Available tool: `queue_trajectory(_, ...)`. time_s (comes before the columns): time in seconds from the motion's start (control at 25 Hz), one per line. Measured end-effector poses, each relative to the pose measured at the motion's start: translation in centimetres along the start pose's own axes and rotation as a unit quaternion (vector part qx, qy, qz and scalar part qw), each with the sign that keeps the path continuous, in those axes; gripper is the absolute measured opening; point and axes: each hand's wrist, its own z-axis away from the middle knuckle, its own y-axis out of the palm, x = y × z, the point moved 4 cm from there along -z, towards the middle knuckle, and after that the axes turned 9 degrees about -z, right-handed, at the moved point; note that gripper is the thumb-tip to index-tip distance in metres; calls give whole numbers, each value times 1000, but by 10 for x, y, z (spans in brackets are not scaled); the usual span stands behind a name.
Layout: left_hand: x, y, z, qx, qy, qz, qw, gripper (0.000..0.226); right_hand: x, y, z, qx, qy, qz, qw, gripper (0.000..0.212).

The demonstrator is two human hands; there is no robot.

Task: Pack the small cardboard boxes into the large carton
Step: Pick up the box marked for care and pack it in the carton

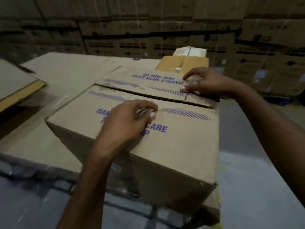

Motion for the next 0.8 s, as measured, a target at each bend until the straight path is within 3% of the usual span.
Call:
queue_trajectory(0.08, -9, 10, 5, -65, -69, -11, 995, 26, -13, -4, -14, 46, -14, 31, 998, 76)
queue_trajectory(0.24, -44, 22, 25, -193, -186, -102, 958, 18, -25, -3, -30, -20, -61, 98, 993, 71)
queue_trajectory(0.4, -65, 29, 43, -193, -317, -115, 921, 22, -29, -3, -29, 9, -79, 108, 991, 72)
queue_trajectory(0.48, -67, 38, 59, -223, -364, -57, 903, 30, -32, -11, -35, 40, -98, 81, 991, 67)
queue_trajectory(0.56, -71, 50, 74, -301, -368, 67, 877, 53, -38, -20, -42, 90, -91, 24, 992, 66)
queue_trajectory(0.64, -71, 59, 82, -359, -383, 196, 828, 82, -40, -29, -53, 140, -59, -39, 988, 73)
queue_trajectory(0.72, -72, 72, 89, -376, -409, 290, 779, 110, -42, -31, -53, 204, -23, -45, 978, 81)
queue_trajectory(0.8, -78, 83, 89, -370, -405, 366, 752, 117, -46, -35, -52, 244, 13, -46, 969, 88)
